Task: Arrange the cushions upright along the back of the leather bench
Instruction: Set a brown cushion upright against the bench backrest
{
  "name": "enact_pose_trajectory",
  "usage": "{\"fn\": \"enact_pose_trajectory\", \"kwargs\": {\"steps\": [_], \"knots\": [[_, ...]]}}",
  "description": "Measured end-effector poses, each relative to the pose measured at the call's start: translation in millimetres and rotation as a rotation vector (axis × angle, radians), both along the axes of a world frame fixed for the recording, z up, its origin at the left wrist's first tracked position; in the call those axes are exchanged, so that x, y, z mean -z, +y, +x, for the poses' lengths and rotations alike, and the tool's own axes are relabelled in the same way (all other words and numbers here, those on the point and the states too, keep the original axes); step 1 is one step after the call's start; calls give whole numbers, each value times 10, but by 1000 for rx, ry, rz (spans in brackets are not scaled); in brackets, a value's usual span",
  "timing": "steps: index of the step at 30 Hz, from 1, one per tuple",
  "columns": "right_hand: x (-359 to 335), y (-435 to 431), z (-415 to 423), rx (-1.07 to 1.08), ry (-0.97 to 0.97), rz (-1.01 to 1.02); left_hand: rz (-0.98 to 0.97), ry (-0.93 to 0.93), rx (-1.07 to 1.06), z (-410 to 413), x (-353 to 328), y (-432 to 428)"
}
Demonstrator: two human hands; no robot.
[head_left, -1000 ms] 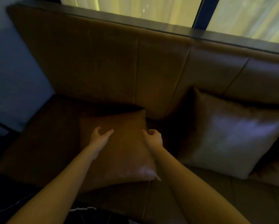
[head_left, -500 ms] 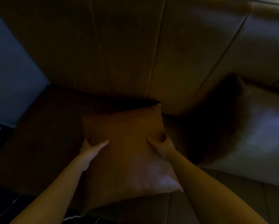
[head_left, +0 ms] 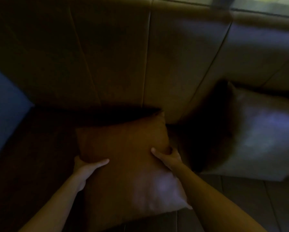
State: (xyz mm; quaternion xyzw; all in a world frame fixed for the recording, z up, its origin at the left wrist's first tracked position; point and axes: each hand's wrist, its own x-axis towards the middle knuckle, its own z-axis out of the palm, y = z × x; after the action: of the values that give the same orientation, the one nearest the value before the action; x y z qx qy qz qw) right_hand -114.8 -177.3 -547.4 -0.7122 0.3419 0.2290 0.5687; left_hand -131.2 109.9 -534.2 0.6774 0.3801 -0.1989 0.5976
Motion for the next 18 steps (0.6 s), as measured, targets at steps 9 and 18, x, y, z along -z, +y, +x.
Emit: {"fn": "enact_pose_trajectory", "kwargs": {"steps": [9,18], "knots": [[-497,-390,-10,201,-183,-45,25,-269,131,504,-567,-440],[-729,-830,304,256,-277,-4,30,-380,177,1031,-650,-863]]}}
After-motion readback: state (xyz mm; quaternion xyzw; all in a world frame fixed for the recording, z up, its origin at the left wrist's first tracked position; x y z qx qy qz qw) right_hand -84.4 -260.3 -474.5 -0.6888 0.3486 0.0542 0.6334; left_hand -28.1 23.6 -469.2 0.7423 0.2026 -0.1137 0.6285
